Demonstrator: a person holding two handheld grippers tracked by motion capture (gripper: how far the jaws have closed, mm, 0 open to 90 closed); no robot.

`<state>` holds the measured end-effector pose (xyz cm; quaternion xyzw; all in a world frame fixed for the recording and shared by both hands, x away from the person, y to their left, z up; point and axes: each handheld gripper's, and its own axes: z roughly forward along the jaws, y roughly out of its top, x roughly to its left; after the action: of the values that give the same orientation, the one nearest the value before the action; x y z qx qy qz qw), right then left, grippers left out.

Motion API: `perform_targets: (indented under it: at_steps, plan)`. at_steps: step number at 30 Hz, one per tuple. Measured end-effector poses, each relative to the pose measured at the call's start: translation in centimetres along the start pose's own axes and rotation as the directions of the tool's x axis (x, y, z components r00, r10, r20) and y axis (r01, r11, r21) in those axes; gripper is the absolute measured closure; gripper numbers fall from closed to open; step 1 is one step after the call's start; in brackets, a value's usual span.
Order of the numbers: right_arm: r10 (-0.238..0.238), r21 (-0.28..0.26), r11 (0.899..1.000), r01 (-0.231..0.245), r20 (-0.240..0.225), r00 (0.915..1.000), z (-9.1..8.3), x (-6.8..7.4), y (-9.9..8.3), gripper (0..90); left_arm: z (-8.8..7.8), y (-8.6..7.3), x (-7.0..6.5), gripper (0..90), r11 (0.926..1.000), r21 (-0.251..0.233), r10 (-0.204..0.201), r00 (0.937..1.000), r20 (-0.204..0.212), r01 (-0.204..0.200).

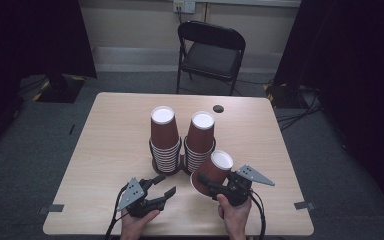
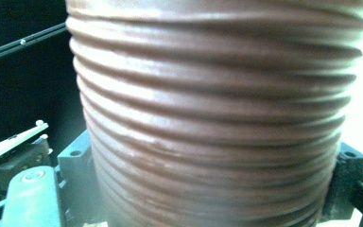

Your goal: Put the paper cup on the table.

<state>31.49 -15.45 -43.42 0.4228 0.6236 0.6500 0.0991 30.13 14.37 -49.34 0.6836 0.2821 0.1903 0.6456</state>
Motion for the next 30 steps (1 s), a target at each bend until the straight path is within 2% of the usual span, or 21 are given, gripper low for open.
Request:
perform_targets:
  at_steps: [2, 6, 11, 15, 16, 21, 22, 25, 30]
  plan:
    - [0.02, 0.003, 1.0, -0.02, -0.011, 0.9997, 0.1, 0.0, -0.2, 16.2, 0.3, -0.1, 0.1, 38.6, 1.0, 0.008, -0.002, 0.9999, 0.014, 0.002]
    - [0.059, 0.008, 0.998, -0.059, -0.03, 0.9978, 0.5, 0.0, -0.6, 16.3, 0.6, -0.2, -0.1, 41.4, 1.0, -0.008, -0.003, 1.0, -0.001, 0.003]
    - [0.131, 0.004, 0.991, -0.132, -0.09, 0.9872, 0.9, 0.0, -1.2, 16.3, 1.0, -0.2, -0.4, 45.2, 0.9994, -0.034, 0.004, 0.9993, 0.037, -0.003]
    - [0.147, -0.01, 0.989, -0.149, -0.101, 0.9839, 1.0, 0.2, -1.9, 16.3, 1.2, -0.2, -0.4, 47.2, 0.9986, -0.051, 0.013, 0.9986, 0.051, -0.011]
    - [0.156, -0.012, 0.987, -0.158, -0.105, 0.9823, 1.0, 0.2, -2.0, 16.3, 1.4, -0.3, -0.5, 47.8, 0.9979, -0.065, 0.001, 0.9979, 0.065, 0.003]
    - [0.182, -0.008, 0.983, -0.185, -0.126, 0.9752, 1.0, 0.4, -2.5, 16.3, 1.7, -0.4, -0.7, 51.8, 0.9969, -0.078, 0.019, 0.9971, 0.074, -0.013]
    - [0.198, 0.001, 0.98, -0.2, -0.138, 0.9703, 1.1, 0.4, -2.7, 16.2, 1.8, -0.5, -0.8, 53.0, 0.9965, -0.079, 0.033, 0.9964, 0.078, -0.026]
    - [0.229, 0.007, 0.973, -0.231, -0.148, 0.962, 1.2, 0.5, -3.1, 16.1, 2.1, -0.6, -1.2, 55.4, 0.9949, -0.099, 0.027, 0.996, 0.086, -0.018]
    - [0.281, 0.012, 0.959, -0.283, -0.157, 0.9466, 1.0, 0.8, -3.7, 15.8, 2.5, -0.7, -1.8, 56.8, 0.991, -0.127, 0.051, 0.9964, 0.068, -0.042]
